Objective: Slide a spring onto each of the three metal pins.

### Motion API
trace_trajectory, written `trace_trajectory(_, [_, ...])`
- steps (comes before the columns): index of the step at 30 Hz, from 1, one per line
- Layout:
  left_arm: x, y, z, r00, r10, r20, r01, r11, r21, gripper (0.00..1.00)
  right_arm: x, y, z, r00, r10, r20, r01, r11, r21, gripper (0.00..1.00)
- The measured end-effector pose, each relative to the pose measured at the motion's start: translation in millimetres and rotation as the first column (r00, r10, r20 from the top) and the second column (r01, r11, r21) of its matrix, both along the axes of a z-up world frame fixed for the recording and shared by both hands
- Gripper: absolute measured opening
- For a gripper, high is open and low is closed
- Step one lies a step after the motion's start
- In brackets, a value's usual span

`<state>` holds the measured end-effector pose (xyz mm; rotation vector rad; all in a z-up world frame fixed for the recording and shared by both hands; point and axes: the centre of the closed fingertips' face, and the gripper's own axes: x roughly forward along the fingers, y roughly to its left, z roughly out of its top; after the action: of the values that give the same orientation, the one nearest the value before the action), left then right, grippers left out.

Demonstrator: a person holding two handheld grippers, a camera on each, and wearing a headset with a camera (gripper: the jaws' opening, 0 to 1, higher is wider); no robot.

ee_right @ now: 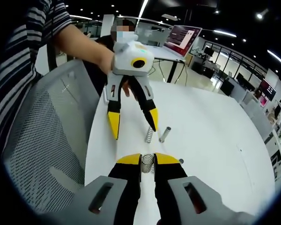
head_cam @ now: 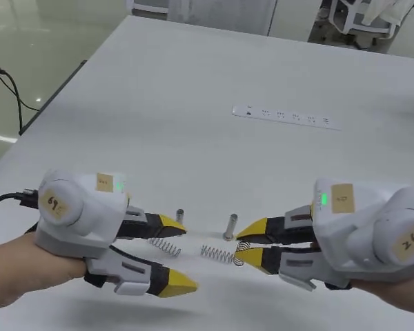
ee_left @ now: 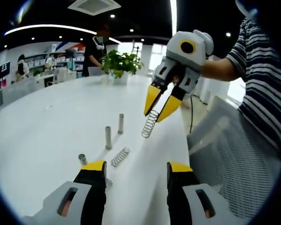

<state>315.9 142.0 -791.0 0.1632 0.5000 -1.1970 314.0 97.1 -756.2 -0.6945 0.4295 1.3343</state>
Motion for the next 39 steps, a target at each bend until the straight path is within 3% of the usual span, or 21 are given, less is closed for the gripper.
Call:
trace_trajectory(6, [4.5,17.7,2.4,0.998,0.061,-0.004,-0.061,0.998,-0.007,0.51,3.3,-4.7,-1.4,1.000,-0.018,0.000,0.018,1.000,-0.006,0.07])
trace_trajectory(11, [13.9,32.0,6.6,0.992,0.127,0.018,-0.126,0.992,-0.019,0.74,4.4,-9.6,-4.2,0.999,-0.034,-0.004,0.034,0.999,-0.013,0.07])
trace_trajectory(15, [15.9,39.1,4.7,0.989,0.148,0.025,-0.147,0.989,-0.006,0.83,5.0,-12.1,-5.5,0.999,-0.042,-0.008,0.042,0.999,-0.019,0.07])
trace_trajectory(22, [20.0,49.5,6.2,0.980,0.195,0.027,-0.195,0.981,-0.025,0.97,7.6,-15.4,-5.5,0.998,-0.059,-0.015,0.059,0.998,-0.018,0.07])
trace_trajectory(29, [24.0,61.8,10.9,0.971,0.237,0.035,-0.236,0.971,-0.035,0.98,22.0,-28.4,-5.0,0.991,-0.133,-0.033,0.132,0.991,-0.012,0.07])
trace_trajectory(39, [23.0,66.2,8.9,0.966,0.258,0.028,-0.257,0.966,-0.039,0.98,65.0,-56.2,9.3,0.954,-0.299,-0.014,0.299,0.954,0.025,0.07])
